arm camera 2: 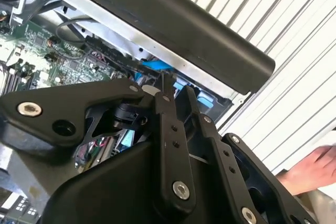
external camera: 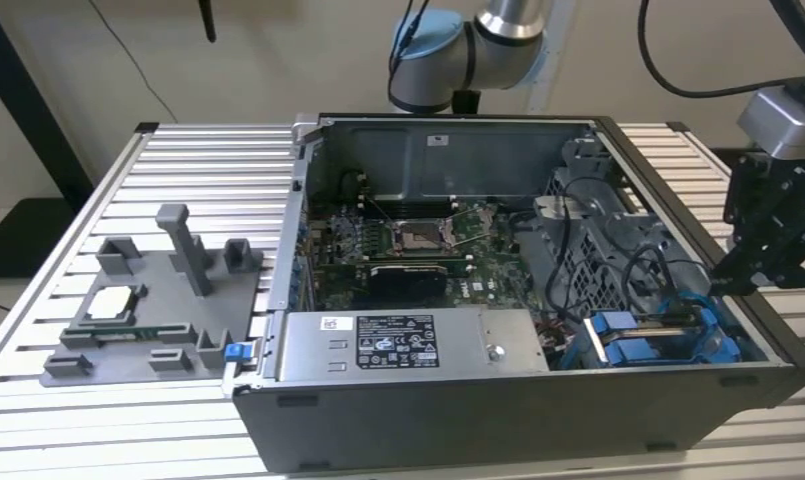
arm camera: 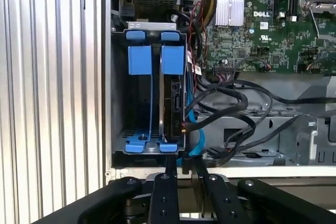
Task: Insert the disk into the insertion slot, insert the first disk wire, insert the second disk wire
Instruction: 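Insert the first disk wire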
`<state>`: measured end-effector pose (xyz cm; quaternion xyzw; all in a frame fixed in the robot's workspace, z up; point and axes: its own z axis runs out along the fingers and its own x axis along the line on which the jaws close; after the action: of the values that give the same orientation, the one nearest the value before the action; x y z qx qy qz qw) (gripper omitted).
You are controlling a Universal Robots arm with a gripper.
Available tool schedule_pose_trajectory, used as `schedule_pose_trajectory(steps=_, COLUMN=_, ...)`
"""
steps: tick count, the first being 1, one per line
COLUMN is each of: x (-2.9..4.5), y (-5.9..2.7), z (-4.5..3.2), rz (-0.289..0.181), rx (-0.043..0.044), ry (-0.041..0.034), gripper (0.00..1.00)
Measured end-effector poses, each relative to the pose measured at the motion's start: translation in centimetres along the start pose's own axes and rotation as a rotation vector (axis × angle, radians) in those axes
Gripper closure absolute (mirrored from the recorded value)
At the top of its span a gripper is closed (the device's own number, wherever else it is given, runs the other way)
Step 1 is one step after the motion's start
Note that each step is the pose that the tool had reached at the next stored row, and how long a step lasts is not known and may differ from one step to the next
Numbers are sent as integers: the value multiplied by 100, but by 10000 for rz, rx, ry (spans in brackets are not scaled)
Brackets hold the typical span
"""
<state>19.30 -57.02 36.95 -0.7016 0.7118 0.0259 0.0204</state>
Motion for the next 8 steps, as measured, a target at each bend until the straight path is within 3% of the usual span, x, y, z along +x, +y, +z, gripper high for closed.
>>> schedule_pose_trajectory(steps=2, x=4, y=-10, z=12, rz=6, rx=-20, ry=-101, gripper=0)
schedule_pose_trajectory(steps=8, x=21, y=-13, z=49, rz=85, rx=-48, ry=-294, gripper=0)
